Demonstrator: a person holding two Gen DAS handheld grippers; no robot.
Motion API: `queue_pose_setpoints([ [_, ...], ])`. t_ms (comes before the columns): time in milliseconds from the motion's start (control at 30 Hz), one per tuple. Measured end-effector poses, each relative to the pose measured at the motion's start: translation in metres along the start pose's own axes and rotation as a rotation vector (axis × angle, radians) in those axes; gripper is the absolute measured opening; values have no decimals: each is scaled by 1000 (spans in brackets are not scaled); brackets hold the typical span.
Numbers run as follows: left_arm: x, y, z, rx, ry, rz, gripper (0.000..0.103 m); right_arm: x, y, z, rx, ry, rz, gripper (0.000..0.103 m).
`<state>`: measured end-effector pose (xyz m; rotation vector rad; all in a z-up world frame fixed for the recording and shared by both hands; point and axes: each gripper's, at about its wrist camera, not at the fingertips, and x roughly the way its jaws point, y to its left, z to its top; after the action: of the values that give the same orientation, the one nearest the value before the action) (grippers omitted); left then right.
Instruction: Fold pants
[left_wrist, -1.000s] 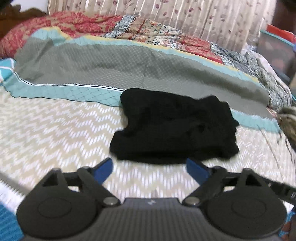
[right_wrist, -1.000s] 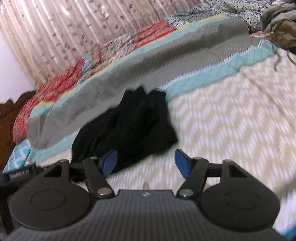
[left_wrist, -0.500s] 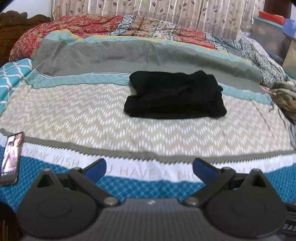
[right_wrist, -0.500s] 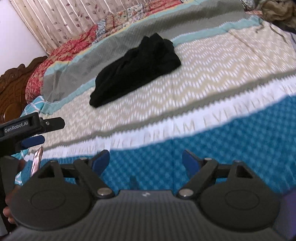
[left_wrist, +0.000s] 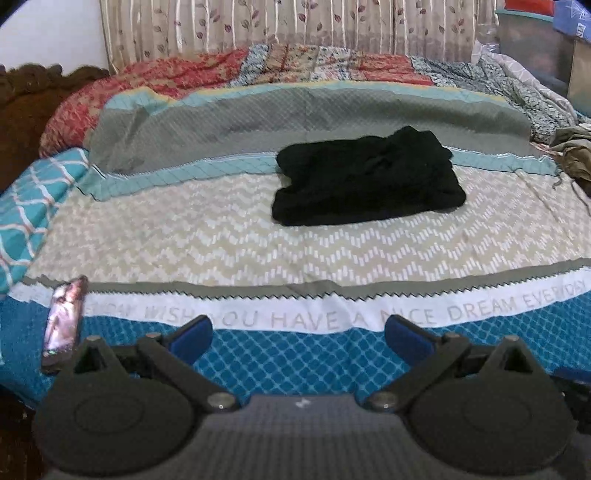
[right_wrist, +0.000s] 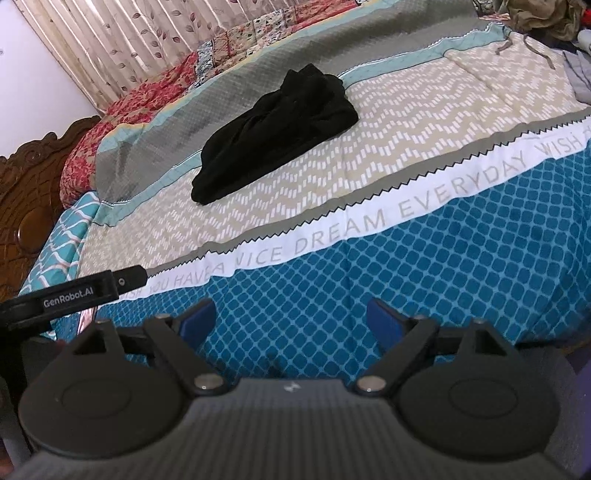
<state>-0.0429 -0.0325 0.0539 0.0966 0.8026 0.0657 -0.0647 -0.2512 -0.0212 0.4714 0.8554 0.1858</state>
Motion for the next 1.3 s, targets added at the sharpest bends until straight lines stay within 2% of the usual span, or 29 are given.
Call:
queue_pose_setpoints([
  [200,-2,-1,0,28,-39,64,103,2,-3,-2,15,15,0,90],
  [433,2,-1,0,37,-47,121,103,2,-2,-4,11,14,-3,90],
  [700,10,4,0,2,41,65,103,3,-7,-4,22,9,-16,90],
  [1033,27,1,-10,5,149,41,103,7,-10,-6,38,25,-23,90],
  [1300,28,-5,-14,32,155,-7,103,11,-14,-7,53,40,-31,90],
])
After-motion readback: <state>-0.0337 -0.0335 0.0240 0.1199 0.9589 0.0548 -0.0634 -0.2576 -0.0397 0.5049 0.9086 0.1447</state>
